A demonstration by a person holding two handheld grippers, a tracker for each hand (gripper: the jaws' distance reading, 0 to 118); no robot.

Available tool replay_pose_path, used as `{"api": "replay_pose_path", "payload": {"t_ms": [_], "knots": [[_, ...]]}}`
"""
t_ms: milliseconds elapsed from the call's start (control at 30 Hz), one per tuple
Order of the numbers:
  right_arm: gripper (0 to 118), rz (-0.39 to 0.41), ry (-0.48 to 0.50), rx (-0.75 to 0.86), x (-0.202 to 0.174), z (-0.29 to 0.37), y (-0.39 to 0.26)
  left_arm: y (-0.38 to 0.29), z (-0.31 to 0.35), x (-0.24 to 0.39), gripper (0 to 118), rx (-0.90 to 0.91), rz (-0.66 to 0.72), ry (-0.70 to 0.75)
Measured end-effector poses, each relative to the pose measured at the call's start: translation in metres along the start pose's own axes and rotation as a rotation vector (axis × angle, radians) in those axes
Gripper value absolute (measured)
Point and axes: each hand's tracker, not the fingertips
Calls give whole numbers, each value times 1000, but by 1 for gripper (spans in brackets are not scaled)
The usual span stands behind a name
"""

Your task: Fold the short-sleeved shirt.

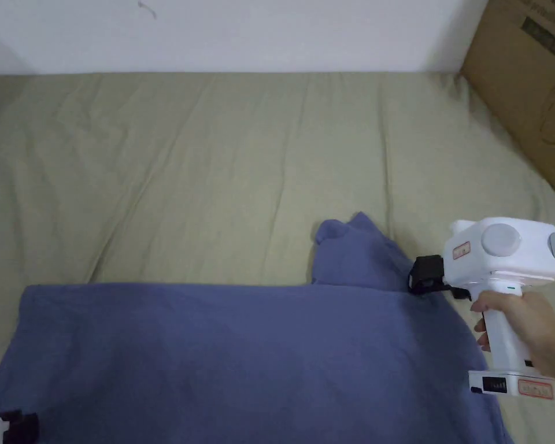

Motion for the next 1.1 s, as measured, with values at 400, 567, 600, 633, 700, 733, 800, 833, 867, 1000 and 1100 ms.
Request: {"api": "replay_pose_path", "payload": {"t_ms": [400,567,600,633,700,733,800,833,867,1000,1100], "knots": [[2,13,3,76,-9,34,-3,22,2,-17,0,30,23,-10],[2,30,2,72,-10,34,-4,72,-11,-30,18,98,70,-24],[2,33,-3,71,-10,34,-5,86,-15,-32,47,109,89,-1],[2,36,-5,69,-14,33,-6,100,-21,-33,93,121,103,14],[2,42,-9,69,-15,31,-7,122,-32,-37,118,147,96,8],[2,52,-13,67,-16,30,-7,134,-38,-39,116,169,103,8],[2,55,-17,61,-17,29,-7,156,-51,-38,112,131,114,27],[2,52,-11,60,-17,29,-7,162,-58,-39,112,124,121,25],[2,51,-7,64,-17,30,-8,167,-64,-39,113,116,129,25],[2,45,0,58,-16,31,-9,174,-97,-37,73,12,150,5],[2,38,3,50,-14,30,-10,163,-104,-23,50,41,-4,80]]}}
